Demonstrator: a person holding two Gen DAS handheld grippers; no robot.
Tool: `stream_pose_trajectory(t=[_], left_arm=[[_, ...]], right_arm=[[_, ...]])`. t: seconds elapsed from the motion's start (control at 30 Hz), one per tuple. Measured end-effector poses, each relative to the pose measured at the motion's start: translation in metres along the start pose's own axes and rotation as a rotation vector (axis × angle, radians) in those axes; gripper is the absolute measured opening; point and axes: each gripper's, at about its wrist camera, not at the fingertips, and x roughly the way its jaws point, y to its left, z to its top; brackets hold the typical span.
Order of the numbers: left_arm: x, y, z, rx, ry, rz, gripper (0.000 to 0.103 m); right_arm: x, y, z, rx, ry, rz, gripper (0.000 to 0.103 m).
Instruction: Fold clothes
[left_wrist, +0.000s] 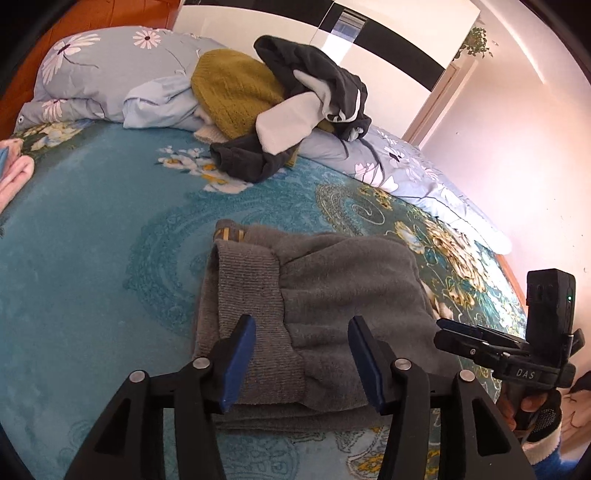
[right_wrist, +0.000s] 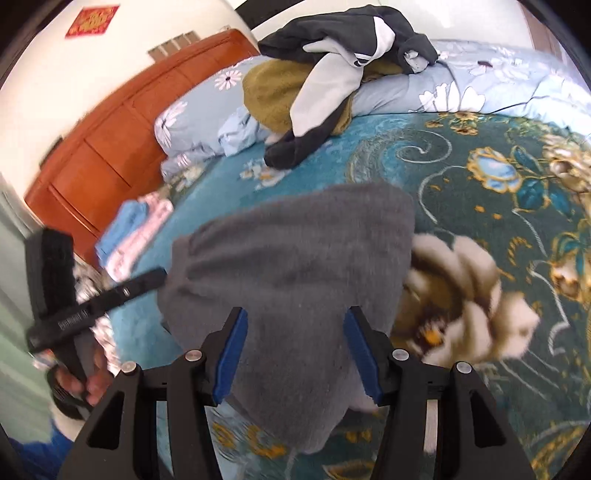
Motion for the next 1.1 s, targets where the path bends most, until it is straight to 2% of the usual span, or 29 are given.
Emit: stream_pose_trajectory(t=[0.17,0.3,0.33,0.37,0.43,0.53,0.63,0.73,0.8,0.9,1.0,1.07,1.1], left_arm=[[0.016,0.013,-0.01,-0.051,0.015,-0.024,0.056],[0.003,0.012,-0.007,-0.047,-0.005,-0.043,0.056],[-0.004,0.013,-0.005,-0.046,-0.025,-0.052,0.059],[-0.009,0.018,-0.003,-0.06,-0.043,-0.05,0.067],[-0.016,0.03,0.001,-0.102,-0.072,-0.047,0.076],[-0.013,0.06,0.004,-0.24,-0.065,-0.078,0.082],[0.003,0.086,0.005,-0.358,-0.009,-0.149,0.087],[0.02,0.1,0.006,-0.428,0.034,-0.195,0.097],[0.028,0.102,0.008,-0.44,0.053,-0.218,0.103],[0.033,0.095,0.017,-0.399,0.073,-0.226,0.103],[0.043,0.089,0.024,-0.376,0.109,-0.279,0.103],[0.05,0.086,0.026,-0.369,0.134,-0.305,0.103],[0.051,0.083,0.026,-0.349,0.142,-0.296,0.103]], right_arm=[[0.013,0.007,-0.013,-0.076,0.012,-0.096,0.057],[0.016,0.013,-0.014,-0.102,0.009,-0.118,0.065],[0.016,0.013,-0.014,-0.105,0.008,-0.119,0.065],[0.012,0.013,-0.013,-0.106,-0.001,-0.114,0.065],[0.003,0.006,-0.011,-0.06,-0.04,-0.068,0.065],[-0.002,-0.018,-0.011,0.085,-0.073,0.012,0.07],[0.003,-0.043,-0.016,0.239,-0.062,0.081,0.071],[0.01,-0.062,-0.022,0.36,-0.04,0.184,0.073],[0.013,-0.071,-0.023,0.421,-0.052,0.241,0.081],[0.013,-0.079,-0.021,0.484,-0.085,0.293,0.085],[0.015,-0.085,-0.018,0.529,-0.103,0.338,0.087],[0.017,-0.086,-0.016,0.545,-0.121,0.372,0.094],[0.018,-0.086,-0.014,0.546,-0.132,0.382,0.094]])
